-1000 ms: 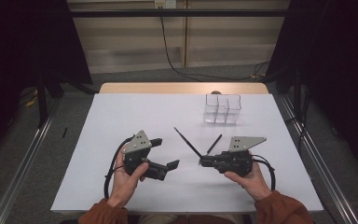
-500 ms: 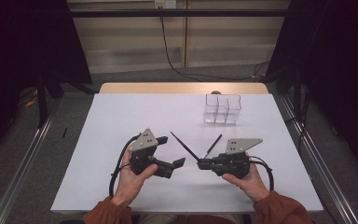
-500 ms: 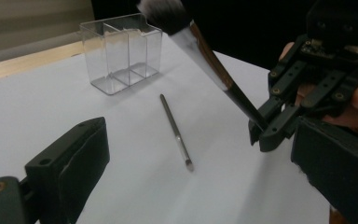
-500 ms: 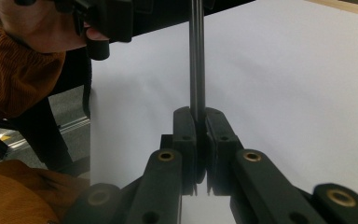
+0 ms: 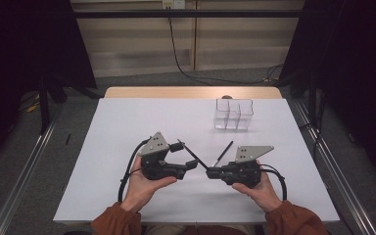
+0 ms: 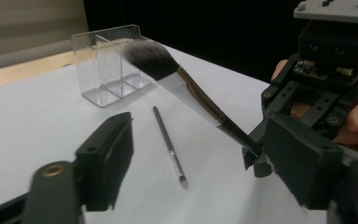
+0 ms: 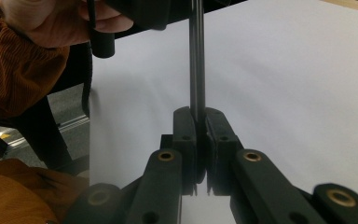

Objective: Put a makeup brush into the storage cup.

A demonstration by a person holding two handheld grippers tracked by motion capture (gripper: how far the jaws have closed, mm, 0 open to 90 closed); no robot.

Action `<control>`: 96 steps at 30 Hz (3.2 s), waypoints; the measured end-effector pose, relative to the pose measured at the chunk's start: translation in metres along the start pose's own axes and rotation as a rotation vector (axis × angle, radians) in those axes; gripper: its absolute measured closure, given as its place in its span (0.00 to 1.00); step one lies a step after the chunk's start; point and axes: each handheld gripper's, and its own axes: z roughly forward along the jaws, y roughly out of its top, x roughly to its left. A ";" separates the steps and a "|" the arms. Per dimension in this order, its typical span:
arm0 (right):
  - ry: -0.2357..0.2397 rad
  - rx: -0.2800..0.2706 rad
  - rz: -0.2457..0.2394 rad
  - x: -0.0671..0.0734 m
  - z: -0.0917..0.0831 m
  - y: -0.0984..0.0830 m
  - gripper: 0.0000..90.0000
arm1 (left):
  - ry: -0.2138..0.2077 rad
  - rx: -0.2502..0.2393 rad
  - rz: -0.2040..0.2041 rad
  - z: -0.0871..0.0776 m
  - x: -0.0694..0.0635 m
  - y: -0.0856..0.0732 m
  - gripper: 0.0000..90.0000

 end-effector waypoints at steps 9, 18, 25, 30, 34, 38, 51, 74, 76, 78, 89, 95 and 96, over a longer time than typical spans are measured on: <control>-0.001 0.009 0.001 0.000 0.001 -0.002 0.94 | -0.016 -0.030 -0.070 -0.002 0.005 0.002 0.55; -0.004 0.014 0.002 0.000 0.002 -0.002 0.94 | -0.022 -0.052 -0.123 -0.003 0.005 0.001 0.66; -0.006 0.012 0.003 0.000 0.002 -0.003 0.94 | -0.040 -0.063 -0.155 -0.002 0.006 0.002 0.77; -0.005 0.010 0.004 0.000 0.002 -0.003 0.94 | -0.058 -0.069 -0.159 -0.002 0.005 0.003 0.80; -0.004 0.007 0.001 0.000 0.002 -0.003 0.93 | -0.075 -0.070 -0.160 -0.002 0.004 0.005 0.82; -0.002 0.008 -0.004 0.002 0.003 -0.003 0.93 | -0.093 -0.079 -0.181 -0.003 0.003 0.004 0.85; -0.008 -0.001 -0.005 0.002 0.002 -0.003 0.91 | -0.149 -0.099 -0.185 -0.004 -0.001 0.007 0.91; -0.009 -0.046 0.028 -0.003 -0.009 0.000 0.73 | -0.082 -0.080 -0.153 -0.018 0.002 0.011 0.93; -0.010 -0.050 0.032 -0.003 -0.009 0.000 0.66 | -0.079 -0.077 -0.153 -0.020 0.003 0.013 0.93; -0.014 -0.051 0.035 -0.003 -0.010 0.000 0.61 | -0.076 -0.070 -0.145 -0.021 0.003 0.014 0.93; -0.021 -0.069 0.054 -0.004 -0.015 0.003 0.29 | -0.065 -0.035 -0.135 -0.029 0.007 0.016 0.93; -0.007 -0.075 0.057 -0.004 -0.016 0.004 0.16 | -0.049 -0.024 -0.133 -0.035 0.010 0.021 0.93; -0.005 -0.075 0.057 -0.003 -0.016 0.004 0.13 | -0.045 -0.018 -0.129 -0.036 0.010 0.023 0.93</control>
